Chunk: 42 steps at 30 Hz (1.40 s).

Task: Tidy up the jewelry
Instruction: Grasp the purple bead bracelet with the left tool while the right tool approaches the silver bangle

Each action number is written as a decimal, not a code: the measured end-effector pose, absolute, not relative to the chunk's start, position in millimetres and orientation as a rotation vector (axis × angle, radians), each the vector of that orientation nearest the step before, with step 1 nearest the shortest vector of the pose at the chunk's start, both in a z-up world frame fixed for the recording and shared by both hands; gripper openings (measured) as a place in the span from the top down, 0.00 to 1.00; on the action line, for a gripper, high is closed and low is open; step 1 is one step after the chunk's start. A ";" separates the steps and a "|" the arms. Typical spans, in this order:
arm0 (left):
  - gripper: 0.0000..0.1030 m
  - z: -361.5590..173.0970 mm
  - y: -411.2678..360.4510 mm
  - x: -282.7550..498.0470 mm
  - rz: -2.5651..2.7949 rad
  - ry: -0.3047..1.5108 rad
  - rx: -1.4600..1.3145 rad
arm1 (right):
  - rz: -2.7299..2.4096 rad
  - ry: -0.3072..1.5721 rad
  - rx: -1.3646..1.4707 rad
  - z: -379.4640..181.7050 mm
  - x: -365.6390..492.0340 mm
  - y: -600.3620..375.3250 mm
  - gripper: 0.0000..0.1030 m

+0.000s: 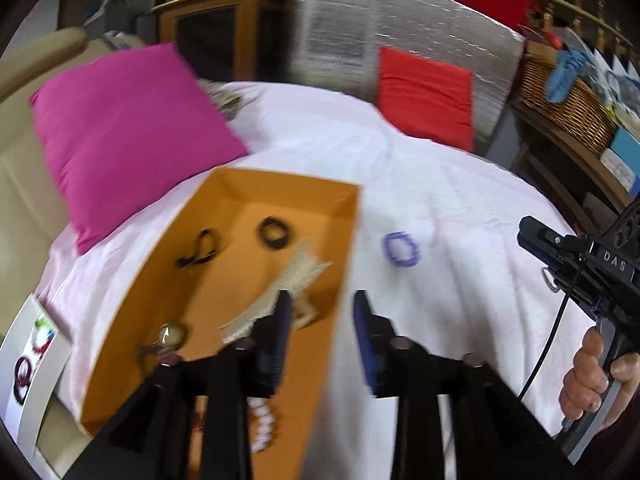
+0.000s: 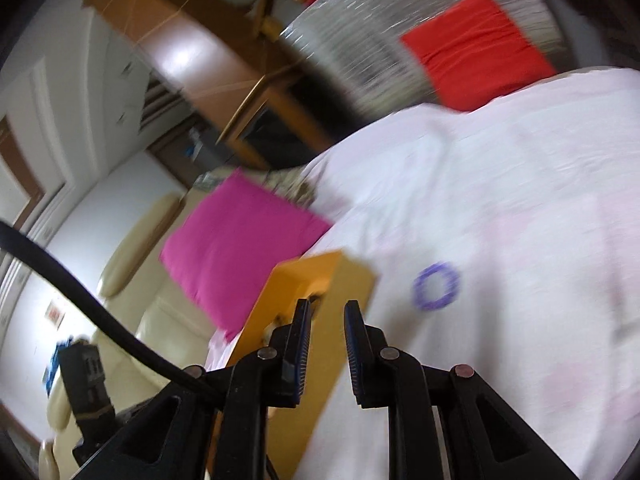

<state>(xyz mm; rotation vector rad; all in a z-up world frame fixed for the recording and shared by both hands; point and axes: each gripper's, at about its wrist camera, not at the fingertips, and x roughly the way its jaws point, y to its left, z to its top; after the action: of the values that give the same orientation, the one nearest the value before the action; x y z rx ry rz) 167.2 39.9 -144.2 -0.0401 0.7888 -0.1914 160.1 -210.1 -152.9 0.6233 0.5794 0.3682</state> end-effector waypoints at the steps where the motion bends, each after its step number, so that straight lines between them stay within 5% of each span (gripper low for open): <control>1: 0.62 -144.1 29.1 168.7 -0.200 0.785 -0.028 | 0.343 0.569 0.642 -152.2 158.2 -226.2 0.82; 15: 0.55 -198.5 -91.3 236.8 -0.227 0.841 0.076 | 0.029 0.602 0.747 -161.0 142.0 -392.3 0.78; 23: 0.55 -226.3 -103.7 267.4 -0.231 0.941 0.103 | -0.228 0.673 0.799 -188.8 131.7 -489.6 0.75; 33: 0.55 -240.6 -89.8 281.2 -0.240 1.008 0.042 | -0.315 0.852 0.703 -220.9 155.4 -493.9 0.75; 34: 0.55 -240.9 -88.0 280.9 -0.243 1.011 0.037 | -0.323 0.854 0.693 -220.9 156.2 -493.0 0.69; 37: 0.54 -239.3 -85.1 280.4 -0.245 1.003 0.035 | -0.333 0.845 0.658 -217.6 153.7 -487.8 0.31; 42: 0.52 -242.4 -80.9 282.8 -0.274 1.014 0.001 | -0.334 0.855 0.583 -217.9 160.6 -467.4 0.32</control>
<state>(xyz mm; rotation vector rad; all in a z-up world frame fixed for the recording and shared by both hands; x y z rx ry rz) 282.8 -80.9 -242.4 0.0014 1.0141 -0.2740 160.6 -467.4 -217.9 0.5830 0.8550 -0.3337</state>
